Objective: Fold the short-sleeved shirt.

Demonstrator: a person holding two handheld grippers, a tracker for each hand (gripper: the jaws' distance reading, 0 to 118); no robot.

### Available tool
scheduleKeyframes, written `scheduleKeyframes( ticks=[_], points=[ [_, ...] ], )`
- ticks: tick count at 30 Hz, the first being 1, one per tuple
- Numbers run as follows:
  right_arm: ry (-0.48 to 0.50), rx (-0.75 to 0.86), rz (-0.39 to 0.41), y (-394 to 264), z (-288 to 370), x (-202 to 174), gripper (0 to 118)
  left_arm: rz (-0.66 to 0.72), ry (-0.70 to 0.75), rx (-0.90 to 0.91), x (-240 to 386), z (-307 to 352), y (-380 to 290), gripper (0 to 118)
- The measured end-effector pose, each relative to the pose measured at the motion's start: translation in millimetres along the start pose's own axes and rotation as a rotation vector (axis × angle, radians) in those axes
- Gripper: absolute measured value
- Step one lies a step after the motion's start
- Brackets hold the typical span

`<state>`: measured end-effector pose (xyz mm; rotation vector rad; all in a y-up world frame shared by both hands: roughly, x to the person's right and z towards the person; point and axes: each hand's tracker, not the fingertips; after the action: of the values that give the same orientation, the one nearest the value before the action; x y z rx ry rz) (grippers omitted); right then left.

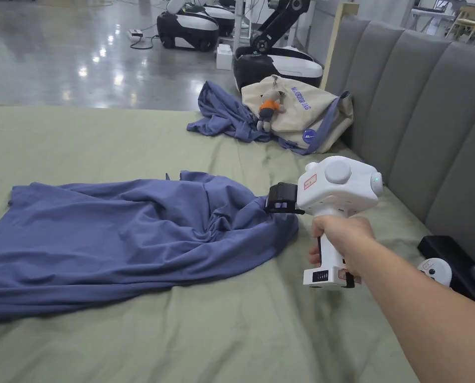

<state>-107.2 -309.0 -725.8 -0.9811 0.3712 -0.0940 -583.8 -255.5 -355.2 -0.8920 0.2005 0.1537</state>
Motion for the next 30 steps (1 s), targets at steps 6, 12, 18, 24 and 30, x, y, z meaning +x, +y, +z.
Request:
scheduleKeyframes(
  ticks=[6,12,18,24,30],
  points=[
    [-0.075,-0.018,0.126,3.6,-10.4,-15.4,94,-0.008,0.003,-0.012,-0.8,0.8,1.5,3],
    [0.037,-0.103,0.138,-1.4,-5.6,-38.6,12,-0.014,0.005,0.002,3.7,1.8,10.0,3],
    [0.051,0.048,0.149,-1.7,23.5,-32.9,8,0.000,-0.005,0.024,1.6,11.2,11.8,3],
    [0.147,0.164,0.220,7.0,108.0,-39.4,7,0.083,-0.066,0.155,-1.4,47.6,29.7,3],
    [0.200,0.330,0.254,28.6,229.1,-64.4,7,0.066,-0.109,0.344,3.1,128.0,80.4,3]
  ],
)
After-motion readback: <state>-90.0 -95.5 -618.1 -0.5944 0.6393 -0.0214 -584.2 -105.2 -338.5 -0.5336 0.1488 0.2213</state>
